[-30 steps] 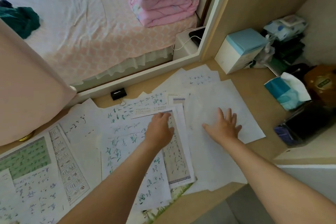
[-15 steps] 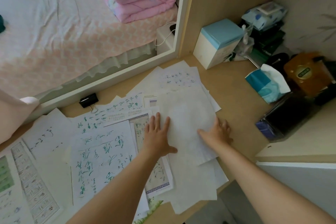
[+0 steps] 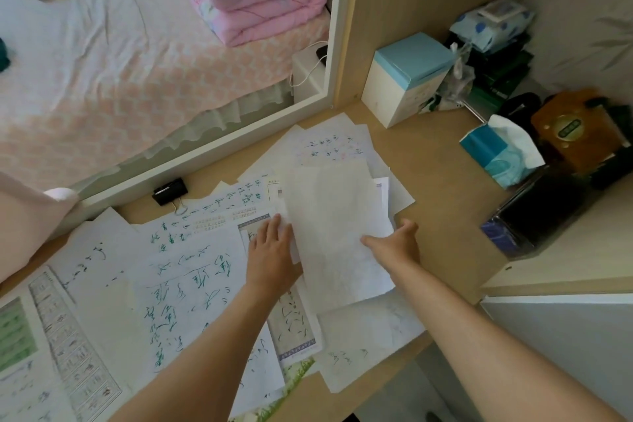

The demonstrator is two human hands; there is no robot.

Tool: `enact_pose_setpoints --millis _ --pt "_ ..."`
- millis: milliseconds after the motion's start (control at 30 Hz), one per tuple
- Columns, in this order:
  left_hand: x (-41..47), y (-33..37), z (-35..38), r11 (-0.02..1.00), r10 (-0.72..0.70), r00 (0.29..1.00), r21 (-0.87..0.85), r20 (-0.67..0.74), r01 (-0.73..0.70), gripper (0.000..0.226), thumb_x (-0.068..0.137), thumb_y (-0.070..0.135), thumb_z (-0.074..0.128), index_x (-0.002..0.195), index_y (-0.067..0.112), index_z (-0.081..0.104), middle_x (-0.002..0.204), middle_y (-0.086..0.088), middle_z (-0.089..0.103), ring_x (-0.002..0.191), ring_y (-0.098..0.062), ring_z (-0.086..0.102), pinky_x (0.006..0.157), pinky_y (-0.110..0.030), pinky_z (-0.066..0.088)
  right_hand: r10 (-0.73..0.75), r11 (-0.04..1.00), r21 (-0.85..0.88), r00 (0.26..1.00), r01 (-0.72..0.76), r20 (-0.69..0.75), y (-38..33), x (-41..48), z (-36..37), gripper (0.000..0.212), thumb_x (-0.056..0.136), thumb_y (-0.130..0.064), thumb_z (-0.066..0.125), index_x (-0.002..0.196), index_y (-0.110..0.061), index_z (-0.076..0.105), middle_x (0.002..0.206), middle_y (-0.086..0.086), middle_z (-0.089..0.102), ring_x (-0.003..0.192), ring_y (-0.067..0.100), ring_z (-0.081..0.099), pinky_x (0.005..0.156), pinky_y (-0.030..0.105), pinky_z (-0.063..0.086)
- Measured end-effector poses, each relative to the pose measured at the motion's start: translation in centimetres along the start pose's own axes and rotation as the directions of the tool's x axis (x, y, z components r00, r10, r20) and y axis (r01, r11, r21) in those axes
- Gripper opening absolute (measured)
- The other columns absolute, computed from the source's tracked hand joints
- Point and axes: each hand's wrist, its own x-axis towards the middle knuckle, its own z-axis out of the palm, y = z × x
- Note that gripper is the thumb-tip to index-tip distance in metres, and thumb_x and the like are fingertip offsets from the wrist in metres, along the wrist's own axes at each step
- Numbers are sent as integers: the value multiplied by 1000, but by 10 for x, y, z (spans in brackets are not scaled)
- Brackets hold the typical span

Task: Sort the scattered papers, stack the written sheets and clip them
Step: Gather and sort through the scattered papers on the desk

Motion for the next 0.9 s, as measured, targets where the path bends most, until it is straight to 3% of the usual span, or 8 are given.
enact_pose_setpoints --millis 167,267,333,500,600,733,833,900 --pt "-1 9 -15 950 -24 999 -310 25 31 56 89 0 41 141 19 50 157 -6 33 144 -30 22 119 -46 21 -58 994 -94 998 59 15 -4 -7 -7 39 72 -28 68 108 -12 65 101 3 72 84 26 69 79 43 60" --pt "1 23 -35 484 -187 959 -830 212 278 31 96 12 48 126 14 60 122 -6 64 112 -25 59 106 -47 44 -215 967 -146 976 209 -22 -9 -18 -9 13 80 -15 59 92 -14 66 83 1 70 77 30 68 63 35 54" --pt "3 30 -47 267 -216 931 -900 294 346 29 95 17 62 122 14 53 109 -6 66 95 -23 66 92 -40 55 -332 925 -213 943 316 -42 -15 -28 -10 12 83 -14 54 89 -20 62 75 -4 66 68 26 62 55 31 46" --pt "-7 18 -64 489 -372 916 -807 149 330 27 94 6 48 118 18 45 110 -6 60 96 -26 60 81 -42 55 -648 683 -545 748 486 -145 -39 -54 -12 40 101 -10 41 138 -21 54 101 4 73 87 27 68 62 32 48" --pt "-25 -9 -77 586 -418 905 -739 76 332 30 92 1 35 115 20 41 106 -4 56 92 -27 57 77 -41 51 -722 638 -503 680 583 -127 -57 -68 -11 40 102 -13 40 139 -21 54 116 0 70 98 22 67 69 32 52" --pt "-59 -60 -85 612 -519 854 -682 36 400 29 93 1 36 116 16 43 106 -6 54 91 -28 54 75 -38 45 -686 664 -316 721 677 104 -60 -89 22 39 98 -20 43 137 -20 50 140 1 49 124 22 50 92 35 47" --pt "-91 -103 -72 596 -621 782 -617 51 514 31 93 3 40 123 8 43 114 -14 56 93 -32 53 77 -39 45 -421 748 -384 835 541 354 -40 -92 62 44 97 -25 47 141 -19 45 147 6 40 133 27 39 106 40 42" --pt "-110 -126 -60 574 -688 721 -550 77 607 36 92 4 44 129 3 41 123 -21 55 104 -37 55 83 -43 48 -284 808 -419 896 415 340 -27 -94 82 53 95 -29 52 145 -18 39 147 10 36 134 31 36 108 44 40"
